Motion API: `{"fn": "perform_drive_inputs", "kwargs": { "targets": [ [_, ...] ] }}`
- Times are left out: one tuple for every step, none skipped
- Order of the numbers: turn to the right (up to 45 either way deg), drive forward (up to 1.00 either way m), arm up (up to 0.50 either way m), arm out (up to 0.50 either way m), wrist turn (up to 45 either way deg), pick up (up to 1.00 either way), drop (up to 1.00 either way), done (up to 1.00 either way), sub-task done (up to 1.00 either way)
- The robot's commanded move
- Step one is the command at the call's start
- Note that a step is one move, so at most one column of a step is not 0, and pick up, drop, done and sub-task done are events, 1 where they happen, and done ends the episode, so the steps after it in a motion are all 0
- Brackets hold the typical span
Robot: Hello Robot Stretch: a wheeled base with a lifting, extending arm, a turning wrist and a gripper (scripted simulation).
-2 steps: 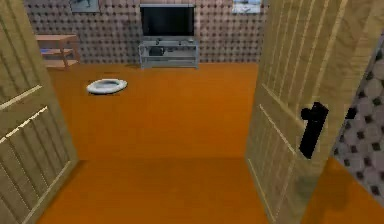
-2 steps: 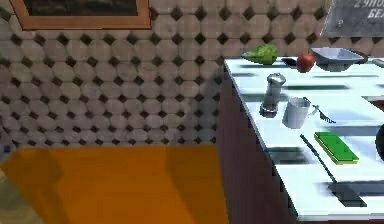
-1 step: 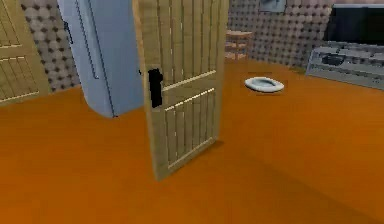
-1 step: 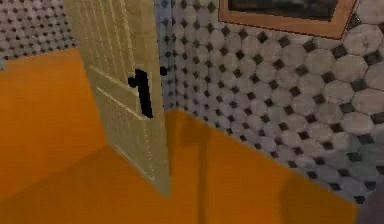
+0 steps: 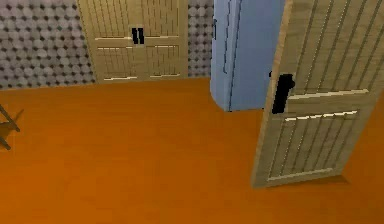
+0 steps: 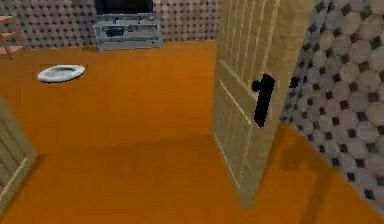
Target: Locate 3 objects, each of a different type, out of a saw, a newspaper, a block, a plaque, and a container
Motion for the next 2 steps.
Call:
{"fn": "perform_drive_inputs", "kwargs": {
  "targets": [
    [0.0, 0.05, 0.0, 0.0, 0.0, 0.0, 0.0, 0.0, 0.0],
    [-45.0, 0.0, 0.0, 0.0, 0.0, 0.0, 0.0, 0.0, 0.0]
  ]
}}
